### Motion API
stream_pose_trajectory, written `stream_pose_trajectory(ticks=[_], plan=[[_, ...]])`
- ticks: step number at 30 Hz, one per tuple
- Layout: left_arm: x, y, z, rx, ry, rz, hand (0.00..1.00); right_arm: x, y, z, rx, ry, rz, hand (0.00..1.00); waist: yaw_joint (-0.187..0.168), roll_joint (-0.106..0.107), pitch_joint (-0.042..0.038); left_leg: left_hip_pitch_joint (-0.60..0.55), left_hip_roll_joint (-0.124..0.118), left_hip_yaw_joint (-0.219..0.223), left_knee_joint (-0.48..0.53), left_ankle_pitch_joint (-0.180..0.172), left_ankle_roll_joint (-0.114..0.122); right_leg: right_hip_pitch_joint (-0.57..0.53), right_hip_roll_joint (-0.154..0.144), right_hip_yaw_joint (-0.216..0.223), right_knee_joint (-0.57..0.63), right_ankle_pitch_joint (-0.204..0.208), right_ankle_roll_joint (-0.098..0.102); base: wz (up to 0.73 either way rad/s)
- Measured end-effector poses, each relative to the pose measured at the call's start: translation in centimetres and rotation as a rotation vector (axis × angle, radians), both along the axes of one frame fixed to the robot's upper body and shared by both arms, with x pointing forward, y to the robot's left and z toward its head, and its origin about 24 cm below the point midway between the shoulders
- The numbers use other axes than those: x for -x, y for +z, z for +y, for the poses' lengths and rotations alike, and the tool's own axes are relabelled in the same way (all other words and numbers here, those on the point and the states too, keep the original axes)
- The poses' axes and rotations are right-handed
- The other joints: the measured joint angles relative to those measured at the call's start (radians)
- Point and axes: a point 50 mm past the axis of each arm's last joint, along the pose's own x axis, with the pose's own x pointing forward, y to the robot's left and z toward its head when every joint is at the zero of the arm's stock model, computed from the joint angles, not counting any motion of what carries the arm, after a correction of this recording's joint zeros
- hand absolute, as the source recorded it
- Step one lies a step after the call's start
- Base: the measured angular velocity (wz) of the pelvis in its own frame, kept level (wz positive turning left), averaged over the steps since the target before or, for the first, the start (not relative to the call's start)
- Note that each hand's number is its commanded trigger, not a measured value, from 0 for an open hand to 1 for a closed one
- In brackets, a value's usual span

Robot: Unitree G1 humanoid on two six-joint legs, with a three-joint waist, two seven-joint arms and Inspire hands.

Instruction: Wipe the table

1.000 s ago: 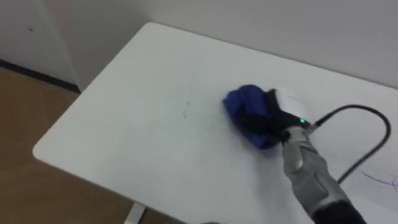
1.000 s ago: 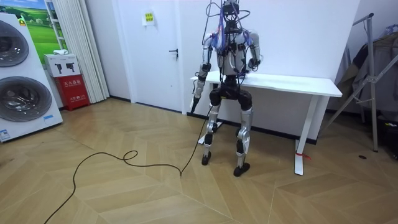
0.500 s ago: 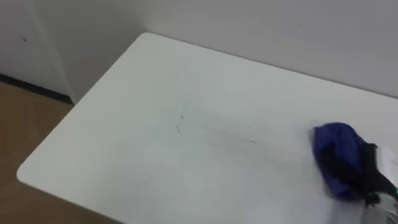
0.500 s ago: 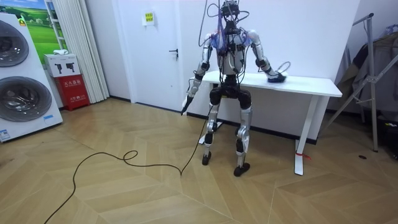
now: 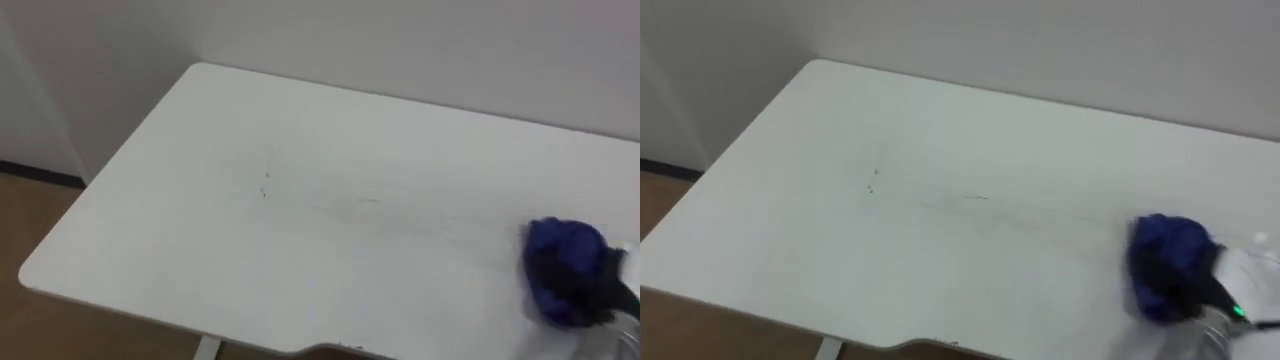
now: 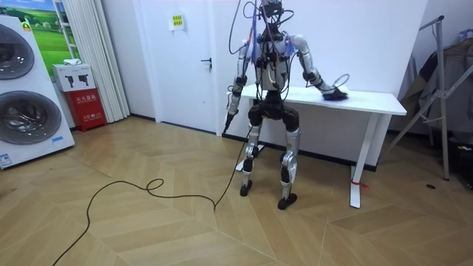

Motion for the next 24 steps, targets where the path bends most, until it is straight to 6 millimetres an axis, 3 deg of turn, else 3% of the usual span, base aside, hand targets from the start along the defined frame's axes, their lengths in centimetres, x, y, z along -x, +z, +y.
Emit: stream_pose_trajectory(ticks=[1,2,4,6,9,10,11,13,14,15,18,20,24], plan=[[0.1,-0.1,-0.2,0.013,-0.004,0.017,0.0,-2.6,1.8,2.7,0.021,0.138,-0.047,1.0,0.01,-0.005,0.0123,-0.006,-0.003,-0.011,0.0,0.004,0.001,-0.012,0.001,0.001,0.0,-0.003,0.003,0.26],[0.2,-0.2,-0.2,0.021,-0.009,0.029,0.0,-4.5,3.5,4.2,0.023,0.223,-0.099,1.0,0.039,0.001,0.0143,-0.018,-0.008,-0.028,-0.001,0.009,0.002,-0.013,-0.001,-0.013,-0.006,-0.005,0.006,0.39],[1.3,0.0,0.3,0.012,0.002,0.057,0.0,-6.0,5.2,5.1,0.021,0.273,-0.153,1.0,0.064,-0.007,0.0104,-0.027,-0.019,-0.054,-0.015,0.023,0.011,-0.006,-0.005,-0.029,-0.019,-0.004,0.006,0.53],[3.5,0.2,0.7,0.004,0.05,0.108,0.0,-6.1,5.2,5.0,0.024,0.266,-0.151,1.0,0.077,-0.026,0.0081,-0.027,-0.029,-0.075,-0.017,0.027,0.013,0.014,-0.01,-0.044,-0.028,-0.007,0.012,0.53],[6.0,0.5,0.9,0.0,0.104,0.162,0.0,-3.4,1.4,2.5,0.03,0.182,-0.003,1.0,0.063,-0.045,0.0129,-0.011,-0.042,-0.086,-0.016,0.026,0.016,0.061,-0.021,-0.084,-0.034,-0.012,0.019,0.51],[6.4,0.5,0.8,0.002,0.111,0.17,0.0,-1.7,-0.5,1.2,0.014,0.128,0.068,1.0,0.039,-0.047,0.013,-0.009,-0.046,-0.09,-0.015,0.023,0.021,0.077,-0.024,-0.102,-0.035,-0.013,0.021,0.46],[6.9,0.5,0.5,0.007,0.122,0.176,0.0,0.2,-1.3,-0.1,-0.025,0.067,0.044,1.0,0.024,-0.046,0.0131,-0.009,-0.054,-0.092,-0.016,0.022,0.023,0.082,-0.032,-0.101,-0.034,-0.019,0.03,0.33],[7.0,0.5,0.5,0.005,0.119,0.171,0.0,1.7,-1.9,-1.4,-0.02,0.017,0.02,1.0,-0.012,-0.041,0.0137,0.003,-0.056,-0.07,-0.015,0.02,0.026,0.092,-0.035,-0.101,-0.04,-0.02,0.032,-0.06],[7.1,0.7,0.9,-0.006,0.117,0.166,0.0,3.0,-2.2,-2.4,-0.014,-0.026,0.013,1.0,-0.039,-0.041,0.0096,0.006,-0.056,-0.05,-0.016,0.017,0.029,0.098,-0.035,-0.096,-0.049,-0.021,0.034,-0.19],[6.5,0.8,1.3,-0.019,0.134,0.131,0.0,4.2,-2.4,-3.7,-0.003,-0.074,0.005,1.0,-0.052,-0.042,0.0071,0.008,-0.056,-0.038,-0.016,0.012,0.03,0.098,-0.037,-0.095,-0.052,-0.027,0.043,-0.13],[5.1,1.0,2.1,-0.051,0.14,0.076,0.0,6.7,-3.0,-6.2,0.02,-0.188,0.017,1.0,-0.099,-0.042,-0.0005,0.014,-0.056,-0.03,-0.016,0.01,0.03,0.1,-0.038,-0.094,-0.051,-0.029,0.046,-0.12],[3.9,1.3,2.6,-0.074,0.117,0.026,0.0,9.9,-3.6,-8.5,0.029,-0.321,0.043,1.0,-0.128,-0.041,-0.0087,0.028,-0.053,-0.022,-0.007,-0.003,0.031,0.114,-0.038,-0.093,-0.049,-0.029,0.046,-0.13],[1.8,1.7,3.1,-0.093,0.083,-0.039,0.0,13.8,-3.9,-11.2,0.028,-0.461,0.091,1.0,-0.151,-0.043,-0.0117,0.012,-0.05,-0.021,0.04,-0.029,0.033,0.118,-0.046,-0.093,-0.025,-0.03,0.047,-0.02]])
